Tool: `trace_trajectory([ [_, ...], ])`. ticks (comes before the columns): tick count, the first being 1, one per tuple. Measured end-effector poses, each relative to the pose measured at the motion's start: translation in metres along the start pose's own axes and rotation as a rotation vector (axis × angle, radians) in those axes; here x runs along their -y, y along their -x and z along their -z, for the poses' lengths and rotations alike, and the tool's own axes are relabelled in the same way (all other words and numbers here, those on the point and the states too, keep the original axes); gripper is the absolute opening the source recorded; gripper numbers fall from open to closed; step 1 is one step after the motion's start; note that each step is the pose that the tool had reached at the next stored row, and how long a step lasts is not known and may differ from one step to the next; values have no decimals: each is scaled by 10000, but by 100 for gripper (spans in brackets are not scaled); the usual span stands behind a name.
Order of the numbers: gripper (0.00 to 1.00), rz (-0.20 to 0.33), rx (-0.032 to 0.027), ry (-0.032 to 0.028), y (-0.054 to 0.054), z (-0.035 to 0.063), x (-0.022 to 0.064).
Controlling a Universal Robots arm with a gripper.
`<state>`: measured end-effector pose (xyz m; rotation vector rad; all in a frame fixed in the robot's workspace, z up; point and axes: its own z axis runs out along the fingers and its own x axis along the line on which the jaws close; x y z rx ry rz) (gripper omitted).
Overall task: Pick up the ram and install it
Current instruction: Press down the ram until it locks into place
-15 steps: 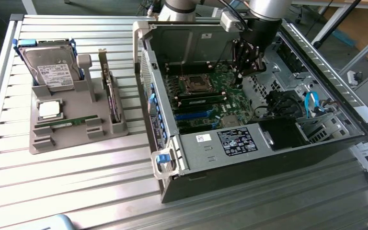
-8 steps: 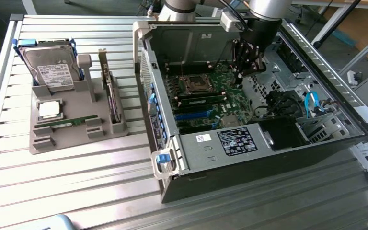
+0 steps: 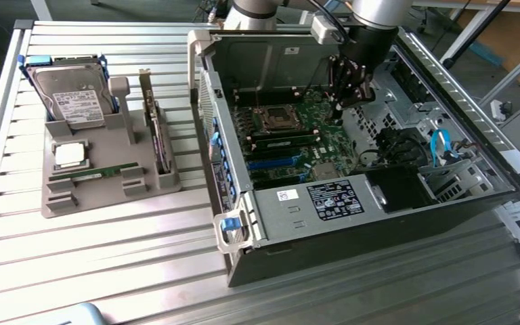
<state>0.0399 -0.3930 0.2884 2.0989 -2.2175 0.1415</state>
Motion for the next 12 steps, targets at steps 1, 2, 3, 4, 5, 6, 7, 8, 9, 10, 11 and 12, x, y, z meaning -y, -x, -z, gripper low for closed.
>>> trace_trajectory([
  [1,11,-61,0,8,0,0,0],
  [2,11,-155,-2,20,0,0,0],
  [3,11,-254,-2,32,0,0,0],
  [4,11,-316,-3,40,0,0,0],
  [5,11,-398,-3,50,0,0,0],
  [6,11,-465,-4,58,0,0,0],
  [7,11,-511,-4,64,0,0,0],
  [8,11,-549,-4,69,0,0,0],
  [9,11,-593,-4,75,0,0,0],
  [10,11,-642,-5,81,0,0,0],
  [11,11,-689,-6,87,0,0,0],
  [12,11,-736,-5,92,0,-1,0],
])
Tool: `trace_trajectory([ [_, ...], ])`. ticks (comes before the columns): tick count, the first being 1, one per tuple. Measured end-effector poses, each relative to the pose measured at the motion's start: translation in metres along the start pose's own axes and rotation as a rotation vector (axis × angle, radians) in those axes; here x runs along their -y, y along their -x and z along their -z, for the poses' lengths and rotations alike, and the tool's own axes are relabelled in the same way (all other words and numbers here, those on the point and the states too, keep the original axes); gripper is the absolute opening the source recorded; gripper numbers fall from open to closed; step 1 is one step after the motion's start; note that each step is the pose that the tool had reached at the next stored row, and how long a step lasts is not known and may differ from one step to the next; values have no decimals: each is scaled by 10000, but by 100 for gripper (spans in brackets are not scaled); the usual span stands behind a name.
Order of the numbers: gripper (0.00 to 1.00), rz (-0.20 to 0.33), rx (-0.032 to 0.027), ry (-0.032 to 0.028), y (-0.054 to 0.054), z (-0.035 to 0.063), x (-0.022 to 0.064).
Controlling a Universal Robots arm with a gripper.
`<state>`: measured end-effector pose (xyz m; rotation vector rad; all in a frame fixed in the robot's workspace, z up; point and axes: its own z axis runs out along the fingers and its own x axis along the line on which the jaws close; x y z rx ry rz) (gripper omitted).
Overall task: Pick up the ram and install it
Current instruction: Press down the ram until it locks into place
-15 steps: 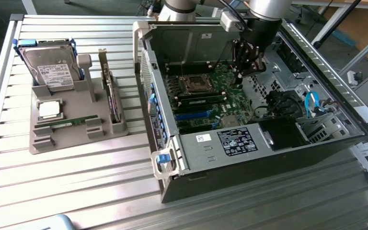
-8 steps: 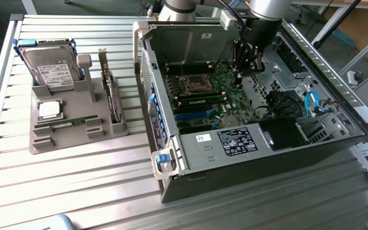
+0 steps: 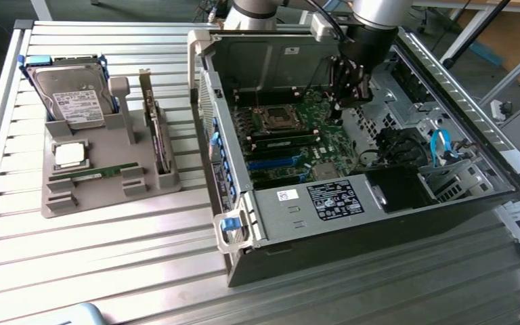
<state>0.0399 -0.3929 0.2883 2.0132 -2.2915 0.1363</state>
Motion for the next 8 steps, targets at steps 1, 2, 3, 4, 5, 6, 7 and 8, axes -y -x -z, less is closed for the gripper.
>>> trace_trajectory([
  [1,11,-50,-1,7,0,0,0],
  [2,11,-98,-1,13,0,0,0],
  [3,11,-143,-2,18,0,0,0],
  [4,11,-196,-2,25,0,0,0],
  [5,11,-250,-2,32,0,0,0],
  [6,11,-293,-2,37,0,0,0],
  [7,11,-339,-3,43,0,0,0],
  [8,11,-373,-3,47,0,0,0],
])
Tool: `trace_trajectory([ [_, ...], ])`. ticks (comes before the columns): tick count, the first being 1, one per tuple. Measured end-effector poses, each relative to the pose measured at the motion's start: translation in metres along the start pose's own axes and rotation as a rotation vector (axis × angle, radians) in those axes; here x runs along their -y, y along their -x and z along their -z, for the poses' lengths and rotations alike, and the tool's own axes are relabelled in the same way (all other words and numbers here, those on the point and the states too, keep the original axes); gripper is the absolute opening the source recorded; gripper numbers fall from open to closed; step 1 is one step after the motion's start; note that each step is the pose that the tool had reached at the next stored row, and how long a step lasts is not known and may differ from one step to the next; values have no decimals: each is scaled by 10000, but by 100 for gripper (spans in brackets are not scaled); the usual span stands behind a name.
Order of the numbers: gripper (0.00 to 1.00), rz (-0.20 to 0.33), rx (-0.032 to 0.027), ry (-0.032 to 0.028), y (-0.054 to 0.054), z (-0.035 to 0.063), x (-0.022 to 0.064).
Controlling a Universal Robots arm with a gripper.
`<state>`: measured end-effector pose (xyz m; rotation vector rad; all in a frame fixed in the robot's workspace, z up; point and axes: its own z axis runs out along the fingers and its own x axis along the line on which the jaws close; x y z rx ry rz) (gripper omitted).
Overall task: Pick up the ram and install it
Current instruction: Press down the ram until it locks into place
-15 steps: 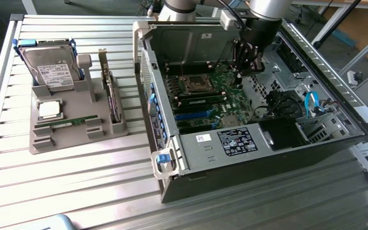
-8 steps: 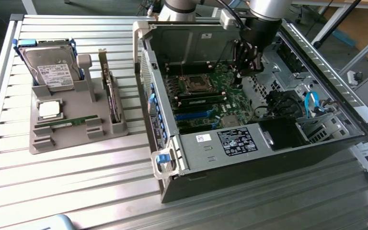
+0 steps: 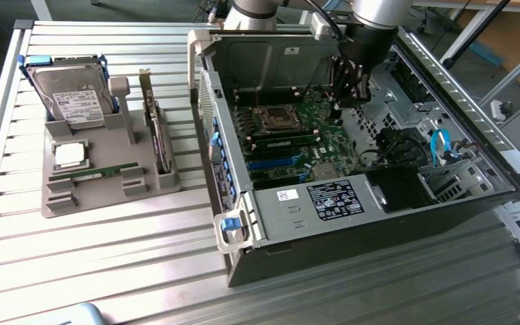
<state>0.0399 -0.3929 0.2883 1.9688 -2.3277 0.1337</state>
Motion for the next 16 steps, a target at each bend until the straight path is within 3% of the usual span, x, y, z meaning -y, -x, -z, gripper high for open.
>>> trace_trajectory([
  [16,11,-708,-6,89,0,0,0],
])
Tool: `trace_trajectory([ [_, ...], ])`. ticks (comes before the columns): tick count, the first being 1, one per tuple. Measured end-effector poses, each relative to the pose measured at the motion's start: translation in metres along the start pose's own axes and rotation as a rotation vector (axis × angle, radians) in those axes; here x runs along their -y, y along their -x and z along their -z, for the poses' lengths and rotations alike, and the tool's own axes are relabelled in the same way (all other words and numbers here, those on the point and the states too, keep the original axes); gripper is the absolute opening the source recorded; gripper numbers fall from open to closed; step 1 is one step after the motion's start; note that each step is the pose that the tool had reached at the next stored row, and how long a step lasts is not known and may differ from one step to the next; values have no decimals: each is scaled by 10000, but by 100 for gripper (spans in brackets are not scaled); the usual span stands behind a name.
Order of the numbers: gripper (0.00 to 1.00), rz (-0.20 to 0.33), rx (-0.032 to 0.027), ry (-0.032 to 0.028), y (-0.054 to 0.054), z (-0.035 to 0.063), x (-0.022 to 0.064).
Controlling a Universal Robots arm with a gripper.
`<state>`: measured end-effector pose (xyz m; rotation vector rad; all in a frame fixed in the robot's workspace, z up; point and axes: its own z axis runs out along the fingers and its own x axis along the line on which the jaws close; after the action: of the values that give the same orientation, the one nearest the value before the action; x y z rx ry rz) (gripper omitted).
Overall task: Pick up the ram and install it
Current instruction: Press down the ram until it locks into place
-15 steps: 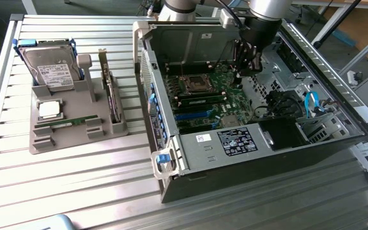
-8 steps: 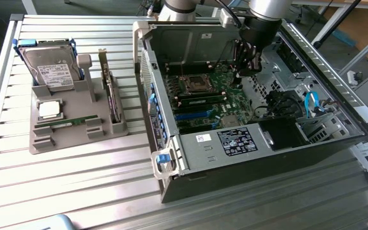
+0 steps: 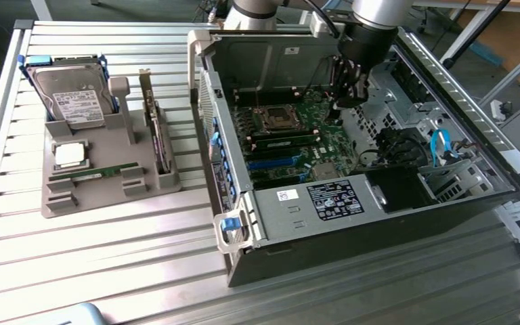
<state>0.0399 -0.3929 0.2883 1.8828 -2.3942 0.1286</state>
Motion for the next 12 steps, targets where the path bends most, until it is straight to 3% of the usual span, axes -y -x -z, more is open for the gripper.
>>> trace_trajectory([
  [12,11,-534,-5,67,0,0,0],
])
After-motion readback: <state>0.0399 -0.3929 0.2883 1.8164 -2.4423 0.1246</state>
